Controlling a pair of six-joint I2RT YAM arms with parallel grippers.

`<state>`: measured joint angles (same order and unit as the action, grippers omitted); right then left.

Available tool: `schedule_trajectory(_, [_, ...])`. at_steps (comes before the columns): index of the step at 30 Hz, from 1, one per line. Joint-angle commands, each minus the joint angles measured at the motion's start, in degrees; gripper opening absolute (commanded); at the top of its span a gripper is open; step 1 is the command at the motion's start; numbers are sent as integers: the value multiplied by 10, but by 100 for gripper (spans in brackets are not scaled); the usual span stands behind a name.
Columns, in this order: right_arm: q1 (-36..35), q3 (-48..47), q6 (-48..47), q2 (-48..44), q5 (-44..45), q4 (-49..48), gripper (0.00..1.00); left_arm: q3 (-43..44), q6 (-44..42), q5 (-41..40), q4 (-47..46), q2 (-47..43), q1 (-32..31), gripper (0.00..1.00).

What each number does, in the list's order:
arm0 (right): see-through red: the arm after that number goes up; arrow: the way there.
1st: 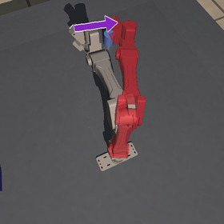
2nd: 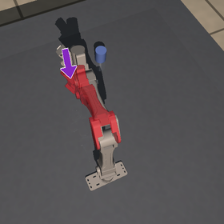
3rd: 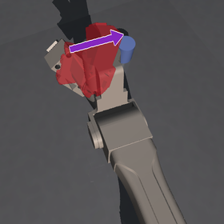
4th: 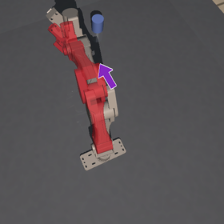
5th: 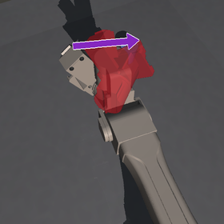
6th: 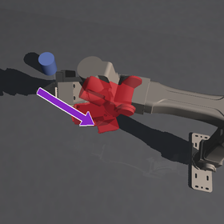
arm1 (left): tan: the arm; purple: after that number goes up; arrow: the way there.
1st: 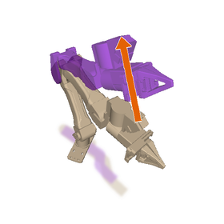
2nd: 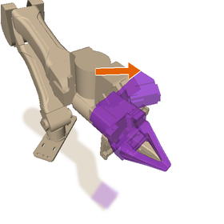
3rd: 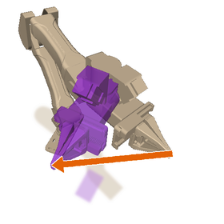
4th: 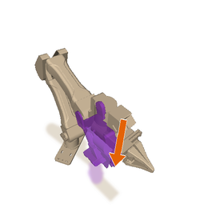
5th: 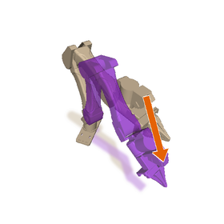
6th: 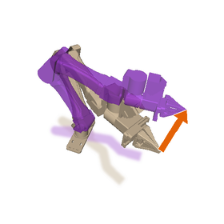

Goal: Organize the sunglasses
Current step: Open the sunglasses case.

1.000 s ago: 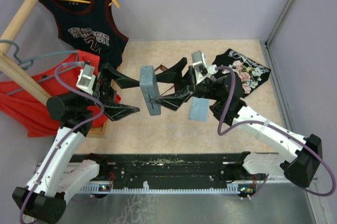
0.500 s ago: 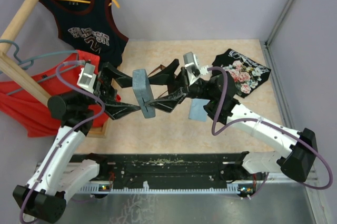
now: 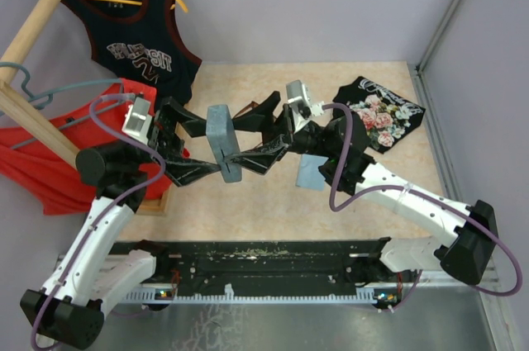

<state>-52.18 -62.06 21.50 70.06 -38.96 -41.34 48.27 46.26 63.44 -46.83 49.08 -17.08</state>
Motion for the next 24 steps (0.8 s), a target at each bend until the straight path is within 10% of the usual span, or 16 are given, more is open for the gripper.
schedule_trajectory(1, [-7,-43,-15,-3,23,-19,0,3,-8,-7,1,-2,2,100])
schedule_trajectory(15, [-8,-43,-11,3,25,-26,0,2,-5,-7,0,5,2,97])
schedule_trajectory(24, [-8,-38,-14,2,36,-17,0,1,1,-5,-10,4,2,60])
